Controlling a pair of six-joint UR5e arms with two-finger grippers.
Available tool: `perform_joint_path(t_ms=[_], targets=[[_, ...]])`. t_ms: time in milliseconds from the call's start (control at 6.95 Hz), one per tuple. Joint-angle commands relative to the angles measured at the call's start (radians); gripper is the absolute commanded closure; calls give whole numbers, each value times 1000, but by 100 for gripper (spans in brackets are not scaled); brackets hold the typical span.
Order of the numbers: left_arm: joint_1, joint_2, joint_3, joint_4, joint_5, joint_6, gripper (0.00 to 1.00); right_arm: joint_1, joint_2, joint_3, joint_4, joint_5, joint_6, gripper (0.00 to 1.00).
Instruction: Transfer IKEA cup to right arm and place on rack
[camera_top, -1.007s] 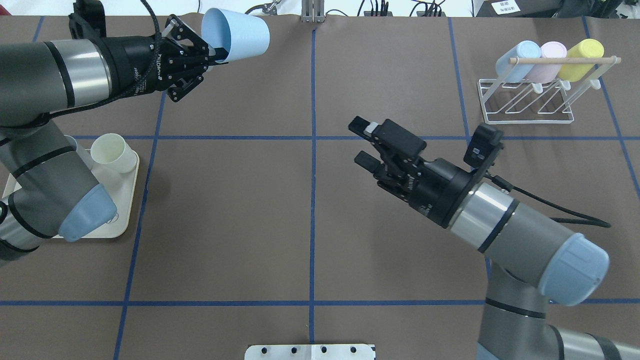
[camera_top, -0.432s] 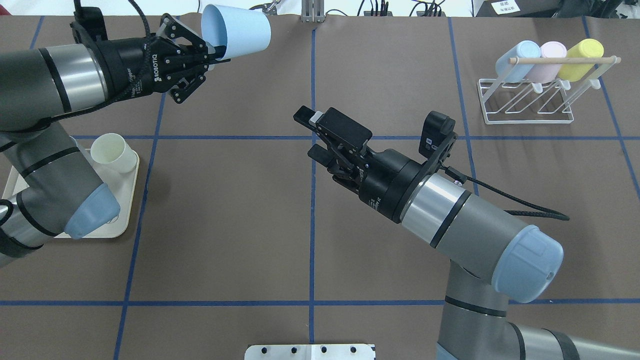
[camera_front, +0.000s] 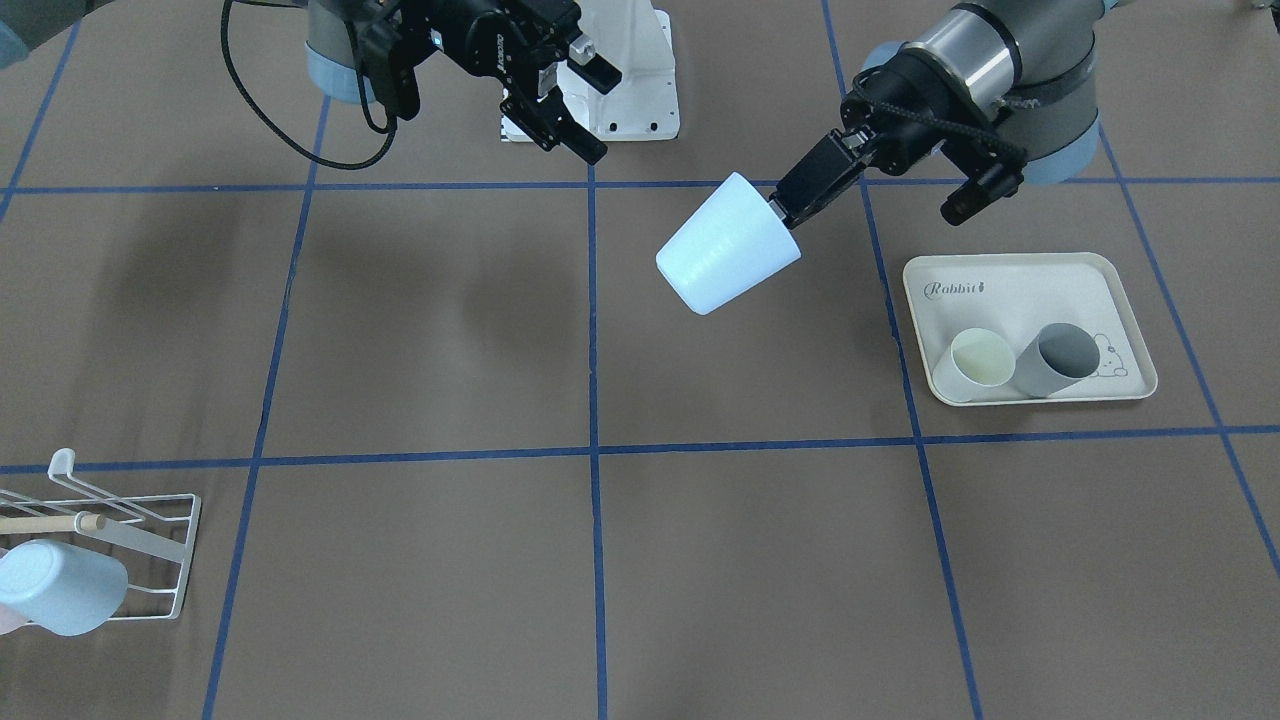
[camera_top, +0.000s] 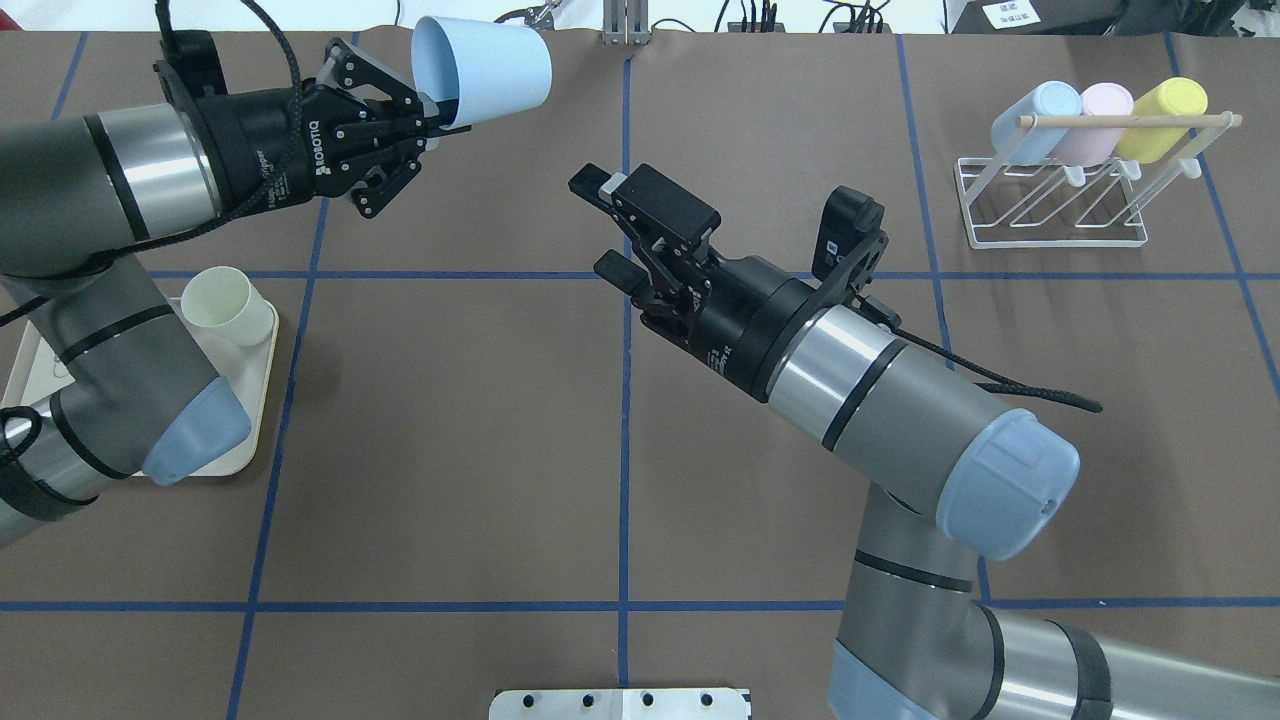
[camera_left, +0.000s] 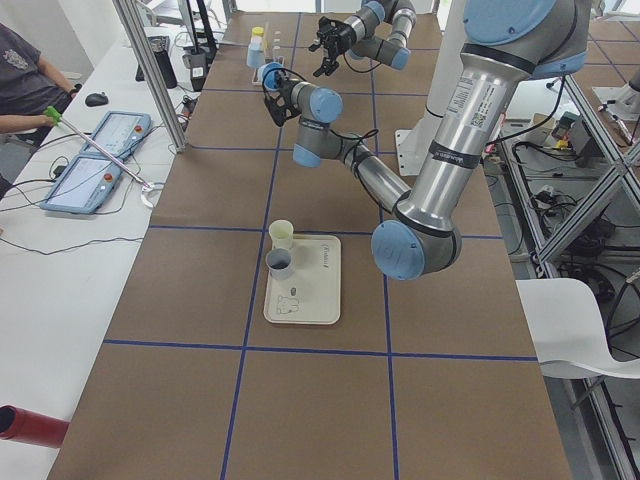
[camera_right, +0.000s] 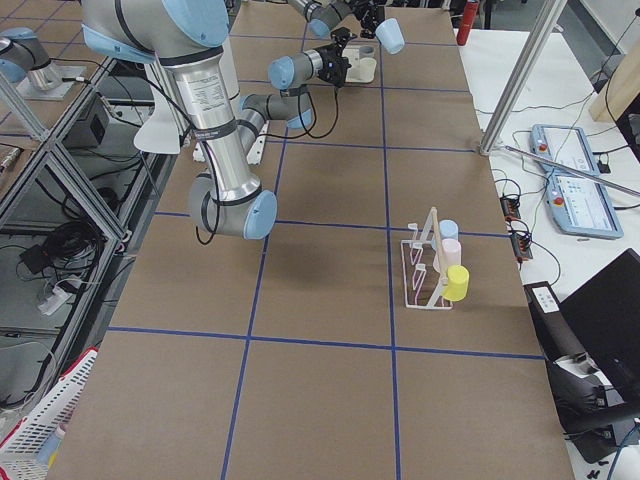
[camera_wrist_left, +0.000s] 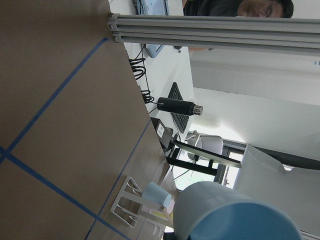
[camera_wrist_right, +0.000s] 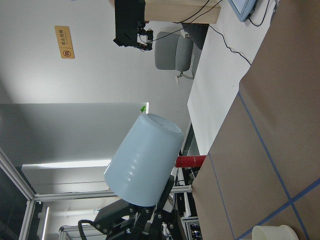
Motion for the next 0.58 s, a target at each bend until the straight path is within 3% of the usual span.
perform_joint_path(t_ms=[0,432], targets=[[99,1,29,-165,168,-9,100,37,12,-27,0,3,18,1],[167,-7,55,-212,272,-32,100,54,12,-27,2,4,32,0]])
